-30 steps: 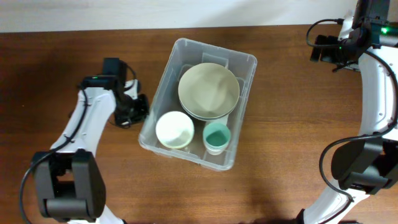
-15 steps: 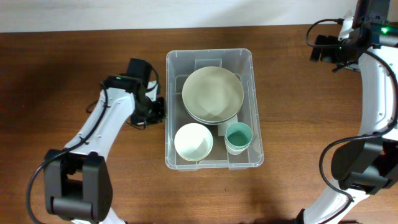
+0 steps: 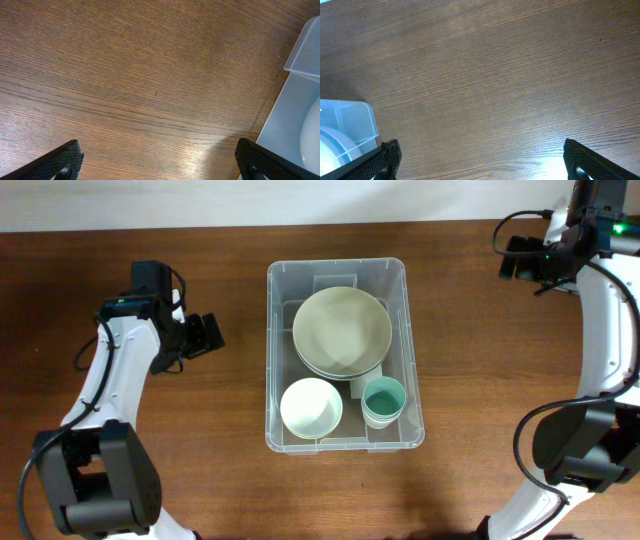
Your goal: Pack container
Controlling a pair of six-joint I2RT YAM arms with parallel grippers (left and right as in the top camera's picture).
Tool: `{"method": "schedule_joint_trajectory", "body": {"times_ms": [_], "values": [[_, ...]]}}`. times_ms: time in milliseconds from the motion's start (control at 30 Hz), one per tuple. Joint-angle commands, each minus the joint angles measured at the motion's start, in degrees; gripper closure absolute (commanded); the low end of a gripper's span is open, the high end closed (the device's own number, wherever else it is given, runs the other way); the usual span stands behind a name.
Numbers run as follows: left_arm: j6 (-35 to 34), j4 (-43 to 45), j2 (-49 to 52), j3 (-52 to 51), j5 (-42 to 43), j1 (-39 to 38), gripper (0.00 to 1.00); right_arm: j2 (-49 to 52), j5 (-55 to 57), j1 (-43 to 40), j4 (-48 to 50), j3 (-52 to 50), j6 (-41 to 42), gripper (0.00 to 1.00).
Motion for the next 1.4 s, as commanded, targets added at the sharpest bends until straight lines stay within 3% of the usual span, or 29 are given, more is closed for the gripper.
{"method": "schedule_joint_trajectory", "body": {"times_ms": [0,767,1000,1367], "values": [[0.04,0.13,-0.22,1.22,-0.59,0.09,0.01,-0.55,0.5,-0.26,0.0,0.52,0.59,0.01],[0.04,0.13,-0.22,1.22,-0.59,0.09,0.01,-4.02,0.68,-0.42,0.0,0.52,0.48,0.01],[0.04,0.13,-0.22,1.22,-0.59,0.09,0.0,-18.29,2.86,-0.31,-0.02,0.52,0.04,0.01],[0.04,0.13,-0.22,1.22,-0.59,0.09,0.01,-55.19,-0.15,4.04,-5.84,-0.22,0.11,0.01]]}}
